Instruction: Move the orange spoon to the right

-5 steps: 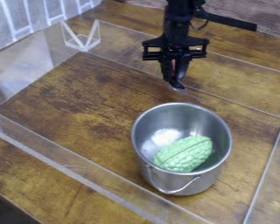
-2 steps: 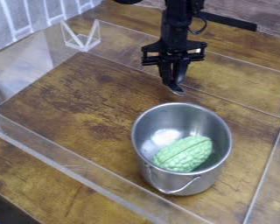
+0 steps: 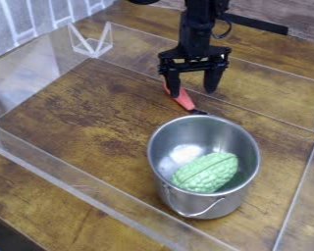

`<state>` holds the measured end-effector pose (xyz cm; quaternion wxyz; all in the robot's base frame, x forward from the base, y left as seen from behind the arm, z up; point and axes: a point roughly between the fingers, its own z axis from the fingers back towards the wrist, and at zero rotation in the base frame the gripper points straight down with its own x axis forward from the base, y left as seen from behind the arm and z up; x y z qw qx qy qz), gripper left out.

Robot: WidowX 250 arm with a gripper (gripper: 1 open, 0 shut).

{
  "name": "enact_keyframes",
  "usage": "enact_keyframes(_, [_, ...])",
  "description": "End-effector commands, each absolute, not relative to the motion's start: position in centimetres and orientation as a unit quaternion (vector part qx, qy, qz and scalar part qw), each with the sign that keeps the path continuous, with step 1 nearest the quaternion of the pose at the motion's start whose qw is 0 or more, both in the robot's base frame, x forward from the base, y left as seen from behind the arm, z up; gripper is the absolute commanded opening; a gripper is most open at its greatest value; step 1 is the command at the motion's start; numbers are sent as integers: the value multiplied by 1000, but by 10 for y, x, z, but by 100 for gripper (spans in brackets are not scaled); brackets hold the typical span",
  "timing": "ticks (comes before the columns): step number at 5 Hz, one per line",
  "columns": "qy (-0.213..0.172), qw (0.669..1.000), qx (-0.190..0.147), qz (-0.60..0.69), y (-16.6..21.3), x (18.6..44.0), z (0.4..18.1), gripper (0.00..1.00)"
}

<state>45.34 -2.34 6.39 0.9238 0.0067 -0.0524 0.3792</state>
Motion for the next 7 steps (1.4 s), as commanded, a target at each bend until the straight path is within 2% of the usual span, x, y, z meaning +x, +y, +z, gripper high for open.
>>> enact_keyframes(1, [-102,915,-19,390,-27,461,103,100])
enact_keyframes(4, [-84,902,-8,424,-24,460,69,100])
enact_keyframes(5, [-86,897,-8,433,-22,461,74,100])
enact_keyframes(6, [-88,897,-7,434,-20,463,78,0])
enact_keyframes(7, [-94,899,-2,429,-18,464,88,0])
